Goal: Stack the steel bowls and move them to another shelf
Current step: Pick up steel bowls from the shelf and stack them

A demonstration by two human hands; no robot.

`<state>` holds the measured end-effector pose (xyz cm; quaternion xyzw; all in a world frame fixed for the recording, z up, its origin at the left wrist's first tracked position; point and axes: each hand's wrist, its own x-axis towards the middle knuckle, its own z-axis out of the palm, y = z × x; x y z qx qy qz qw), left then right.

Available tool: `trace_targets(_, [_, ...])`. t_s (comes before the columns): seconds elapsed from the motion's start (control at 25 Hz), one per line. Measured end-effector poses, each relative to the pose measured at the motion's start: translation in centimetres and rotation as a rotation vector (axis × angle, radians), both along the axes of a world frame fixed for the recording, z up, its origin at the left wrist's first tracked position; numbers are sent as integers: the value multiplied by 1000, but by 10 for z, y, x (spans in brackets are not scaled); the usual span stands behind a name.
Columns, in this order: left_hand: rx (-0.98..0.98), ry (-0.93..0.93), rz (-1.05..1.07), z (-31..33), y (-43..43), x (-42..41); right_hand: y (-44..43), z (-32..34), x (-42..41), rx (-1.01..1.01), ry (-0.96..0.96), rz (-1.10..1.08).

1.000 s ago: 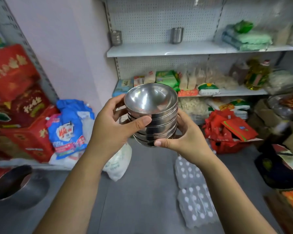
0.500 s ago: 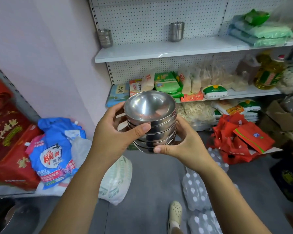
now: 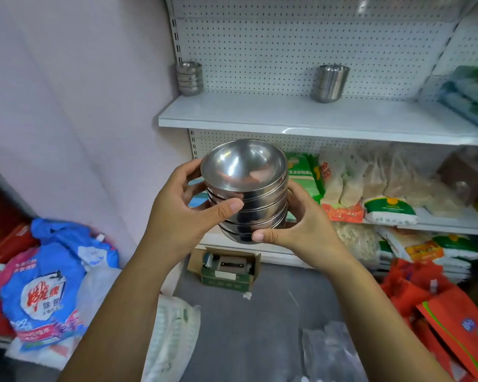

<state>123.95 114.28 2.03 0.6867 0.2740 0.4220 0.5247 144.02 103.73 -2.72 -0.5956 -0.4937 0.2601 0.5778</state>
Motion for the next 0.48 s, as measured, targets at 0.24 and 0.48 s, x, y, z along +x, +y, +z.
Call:
trace_targets(0.24, [-45,-1,44,-16,95,41,97,-12,50,-44,29,57])
trace_targets(0.48, [-33,18,-16,-9,228,97,223,-8,106,-36,13,32])
